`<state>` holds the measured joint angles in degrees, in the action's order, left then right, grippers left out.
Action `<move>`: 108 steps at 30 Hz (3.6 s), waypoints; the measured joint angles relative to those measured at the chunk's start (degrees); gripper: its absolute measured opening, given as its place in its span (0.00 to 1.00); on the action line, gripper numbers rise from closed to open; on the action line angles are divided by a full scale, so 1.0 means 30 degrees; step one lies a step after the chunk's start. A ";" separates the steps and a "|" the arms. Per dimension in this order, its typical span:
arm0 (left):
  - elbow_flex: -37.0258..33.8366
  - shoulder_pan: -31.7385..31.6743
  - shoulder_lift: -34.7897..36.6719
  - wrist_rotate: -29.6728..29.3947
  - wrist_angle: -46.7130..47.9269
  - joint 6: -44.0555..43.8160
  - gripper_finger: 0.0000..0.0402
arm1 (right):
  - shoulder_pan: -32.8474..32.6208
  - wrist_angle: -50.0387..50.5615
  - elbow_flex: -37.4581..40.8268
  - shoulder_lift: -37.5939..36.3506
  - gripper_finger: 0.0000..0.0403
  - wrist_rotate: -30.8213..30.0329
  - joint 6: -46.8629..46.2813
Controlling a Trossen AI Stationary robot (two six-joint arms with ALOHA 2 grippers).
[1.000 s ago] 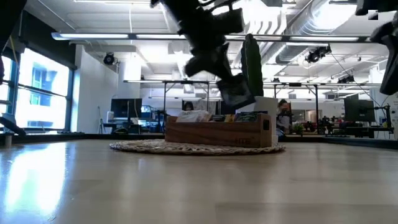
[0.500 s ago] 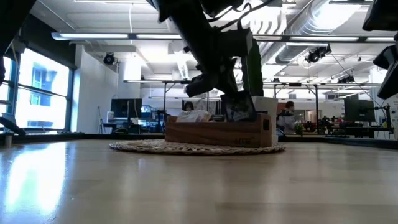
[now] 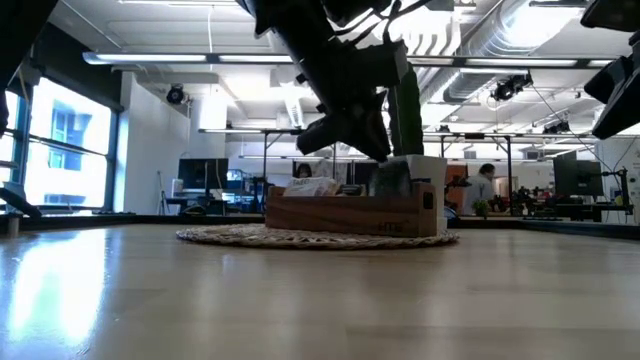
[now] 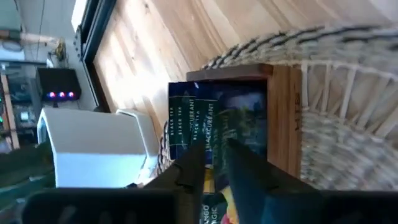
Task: Pick & Place Tea
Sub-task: Return to Home Position
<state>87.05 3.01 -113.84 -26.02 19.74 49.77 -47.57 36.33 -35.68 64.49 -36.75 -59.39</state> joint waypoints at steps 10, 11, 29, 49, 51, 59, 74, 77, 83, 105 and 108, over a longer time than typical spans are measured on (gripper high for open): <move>0.0000 0.0469 0.0329 -0.2810 0.0658 -0.7851 0.36 | 0.0015 -0.0648 -0.0017 -0.0067 0.01 -0.1204 0.2997; 0.0002 0.0640 0.0467 -0.3554 0.0900 -0.8637 0.37 | 0.0015 -0.0495 -0.0086 -0.0145 0.01 -0.1294 0.3736; -0.0722 0.3026 1.1117 -0.1750 1.3226 -2.2941 0.37 | 0.0102 -0.1828 -0.0933 -0.5020 0.02 -0.2187 0.8946; -1.5600 1.3179 2.3295 -0.9038 0.4919 -3.0874 0.37 | 0.0787 -0.5846 -0.0580 -1.1134 0.06 0.0441 1.4215; -1.6954 1.3122 2.4251 -0.9026 0.3544 -3.0011 0.37 | 0.0978 -0.7984 0.0625 -1.1396 0.06 0.1211 1.5913; -2.0900 1.1670 2.7396 -0.6616 -0.3844 -2.4346 0.37 | 0.3070 -1.2618 0.5018 -1.4562 0.06 0.4929 1.8244; -2.2600 0.2317 2.9995 0.0922 -0.6347 -2.0655 0.37 | 0.6761 -0.9582 0.7794 -1.9940 0.07 1.1329 1.8866; -2.3924 0.2377 3.0638 0.0601 -0.7050 -2.0602 0.37 | 0.6761 -0.8855 0.7831 -2.1308 0.07 1.0397 1.9217; -2.5103 0.2375 3.2939 0.0401 -0.7698 -2.0527 0.37 | 0.6776 -0.8155 0.7694 -2.1482 0.06 1.0241 1.9176; -2.8663 0.2375 3.6659 0.2398 -1.1032 -1.8574 0.37 | 0.6776 -1.3210 1.1279 -2.1464 0.08 0.8271 2.0281; -2.8684 0.2375 3.6603 0.2306 -1.0784 -1.8669 0.37 | 0.6783 -1.3454 1.1708 -2.1418 0.08 0.8123 2.0380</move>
<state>0.99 10.13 -4.03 -19.10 -12.61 -6.24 -27.22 -4.03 -0.56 0.23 -12.38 1.75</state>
